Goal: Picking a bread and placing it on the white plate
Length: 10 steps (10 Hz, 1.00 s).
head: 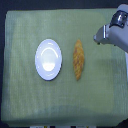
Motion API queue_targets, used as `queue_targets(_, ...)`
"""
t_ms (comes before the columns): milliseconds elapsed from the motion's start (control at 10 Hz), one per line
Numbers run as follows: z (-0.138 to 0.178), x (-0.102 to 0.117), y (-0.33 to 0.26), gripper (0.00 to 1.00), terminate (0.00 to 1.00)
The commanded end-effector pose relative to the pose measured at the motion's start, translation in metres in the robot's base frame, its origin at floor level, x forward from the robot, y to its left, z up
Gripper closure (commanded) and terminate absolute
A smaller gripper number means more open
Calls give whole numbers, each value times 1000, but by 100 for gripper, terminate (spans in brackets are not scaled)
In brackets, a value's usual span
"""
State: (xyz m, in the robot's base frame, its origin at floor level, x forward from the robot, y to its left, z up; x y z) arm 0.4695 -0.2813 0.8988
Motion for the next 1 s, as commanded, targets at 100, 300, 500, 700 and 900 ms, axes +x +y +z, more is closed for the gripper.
queue_targets(100,-1,0,2,0,0)
queue_targets(300,-11,2,18,0,0)
queue_targets(500,-23,13,48,0,0)
queue_targets(700,-35,24,71,0,0)
queue_targets(900,-51,32,93,0,0)
